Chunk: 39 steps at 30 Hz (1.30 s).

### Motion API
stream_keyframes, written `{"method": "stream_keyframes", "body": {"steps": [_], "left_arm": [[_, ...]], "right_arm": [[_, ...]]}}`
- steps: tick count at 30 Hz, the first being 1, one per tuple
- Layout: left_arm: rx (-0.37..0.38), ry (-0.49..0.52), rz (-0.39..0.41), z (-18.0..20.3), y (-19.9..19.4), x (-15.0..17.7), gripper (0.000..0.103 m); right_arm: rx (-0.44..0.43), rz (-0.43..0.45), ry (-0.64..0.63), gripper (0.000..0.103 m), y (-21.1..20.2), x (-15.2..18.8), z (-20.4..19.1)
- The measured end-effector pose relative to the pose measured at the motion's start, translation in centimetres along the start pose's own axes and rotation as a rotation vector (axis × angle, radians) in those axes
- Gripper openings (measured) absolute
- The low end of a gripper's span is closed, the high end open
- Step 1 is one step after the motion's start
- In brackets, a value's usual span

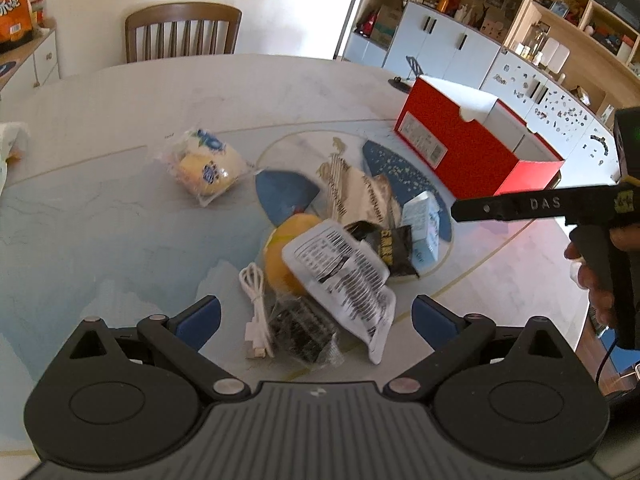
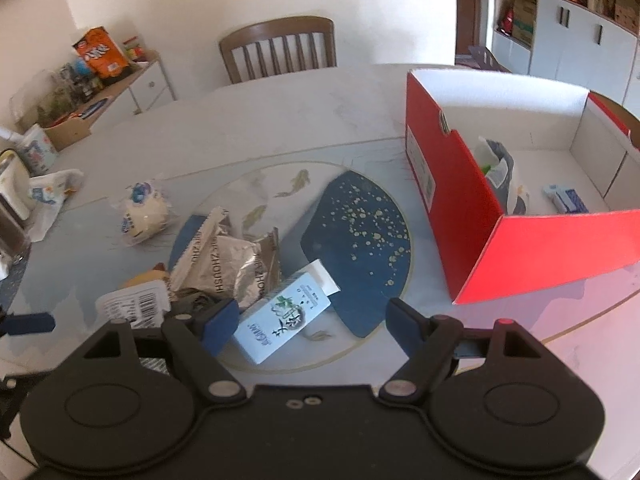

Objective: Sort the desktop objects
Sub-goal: 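Grasp the black bag of small parts with left tool while right tool grasps the white-green carton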

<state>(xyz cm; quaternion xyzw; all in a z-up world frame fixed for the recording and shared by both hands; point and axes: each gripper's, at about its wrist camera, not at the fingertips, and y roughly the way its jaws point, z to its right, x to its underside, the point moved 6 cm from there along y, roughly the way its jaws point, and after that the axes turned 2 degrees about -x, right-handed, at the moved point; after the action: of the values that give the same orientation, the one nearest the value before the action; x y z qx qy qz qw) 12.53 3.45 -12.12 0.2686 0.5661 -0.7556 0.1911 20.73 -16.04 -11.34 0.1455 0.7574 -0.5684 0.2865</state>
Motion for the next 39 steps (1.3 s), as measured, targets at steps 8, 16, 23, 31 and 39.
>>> {"method": "stream_keyframes", "body": {"steps": [8, 16, 23, 31, 39], "left_arm": [[0.000, -0.012, -0.026, -0.9, 0.8, 1.0, 0.098], [0.006, -0.011, -0.030, -1.2, 1.1, 1.2, 0.095], [-0.003, -0.006, -0.036, -1.1, 1.6, 1.3, 0.086], [-0.003, 0.013, -0.027, -0.9, 1.8, 1.3, 0.075], [0.000, 0.042, -0.012, -0.3, 1.8, 1.1, 0.061]], "right_arm": [[0.055, 0.003, 0.020, 0.078, 2.2, -0.4, -0.5], [0.073, -0.025, 0.065, 0.078, 4.1, -0.8, -0.7], [0.088, -0.056, 0.089, 0.077, 5.3, -0.4, -0.9], [0.085, -0.075, 0.111, 0.072, 5.8, -0.2, -0.9], [0.058, -0.092, 0.112, 0.060, 6.2, 0.0, -1.3]]}}
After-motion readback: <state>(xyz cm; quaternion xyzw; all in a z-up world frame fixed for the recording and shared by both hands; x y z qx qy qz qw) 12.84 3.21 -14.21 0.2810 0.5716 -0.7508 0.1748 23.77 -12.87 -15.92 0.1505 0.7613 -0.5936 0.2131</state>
